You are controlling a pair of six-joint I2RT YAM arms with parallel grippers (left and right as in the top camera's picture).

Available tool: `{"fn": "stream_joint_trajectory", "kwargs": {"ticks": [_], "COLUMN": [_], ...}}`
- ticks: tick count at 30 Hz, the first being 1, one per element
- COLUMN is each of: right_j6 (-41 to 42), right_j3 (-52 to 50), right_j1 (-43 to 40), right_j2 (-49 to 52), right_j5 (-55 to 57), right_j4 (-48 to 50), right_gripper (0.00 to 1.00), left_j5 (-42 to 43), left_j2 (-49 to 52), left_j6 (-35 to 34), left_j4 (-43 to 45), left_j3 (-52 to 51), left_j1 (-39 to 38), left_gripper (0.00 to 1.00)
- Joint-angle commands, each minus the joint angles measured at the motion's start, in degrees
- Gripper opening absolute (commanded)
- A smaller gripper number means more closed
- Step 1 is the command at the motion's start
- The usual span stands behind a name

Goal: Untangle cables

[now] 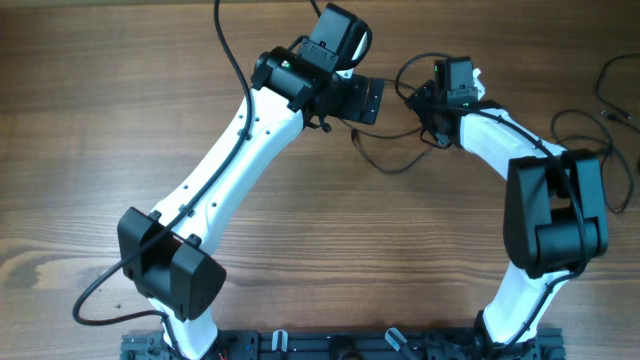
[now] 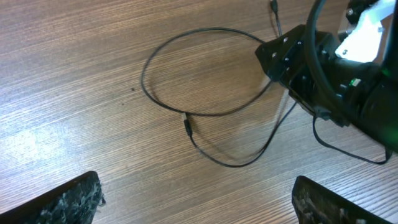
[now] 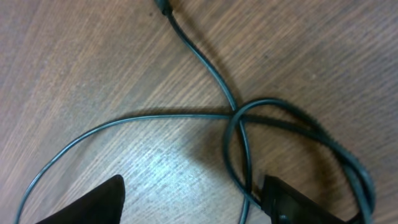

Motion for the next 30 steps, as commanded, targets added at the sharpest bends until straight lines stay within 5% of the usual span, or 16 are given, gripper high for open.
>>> {"fn": "stream_joint_trajectory", "kwargs": {"ticks": [1, 2, 7, 13, 14, 16, 30], "right_j6": [-0.57, -0.98, -0.76, -1.53, -2.36, -2.51, -6.99], "right_j3": [-0.52, -0.48, 1.62, 4.04, 4.04, 4.02, 3.37], "right_j1": [0.13, 0.15, 0.15, 0.13, 0.09, 0.09, 0.13], "right_j2": [2.54, 2.51, 1.16, -6.78, -7.72, -8.17, 3.32], "right_j5": [1.05, -0.52, -13.84, -17.55, -15.69, -8.79, -0.50], "right_j4": [1.86, 3.19, 12.48, 11.08, 9.07, 2.49, 0.94], "right_gripper": [0.15, 0.04, 0.04, 0.04, 0.10, 0.47, 0.39], "left_j5": [-2.21, -3.45, -8.76, -8.13, -7.04, -3.96, -3.13], "left_j2": [-0.68, -1.18, -7.54, -15.26, -15.56, -15.67, -15.67], "left_j6": [0.94, 0.94, 0.87, -2.34, -2.34, -2.32, -2.08], "left_j4": [-1.95, -2.93, -7.63, -9.73, -10.16, -11.21, -12.44], "left_j3": [-0.04, -0.04, -0.02, -0.02, -0.02, -0.04, -0.04], "left_j1": [0.85, 1.09, 4.00, 12.96, 14.38, 16.59, 17.20], "left_gripper": [1.00, 1.00, 1.00, 1.00, 1.00, 1.00, 1.00]}}
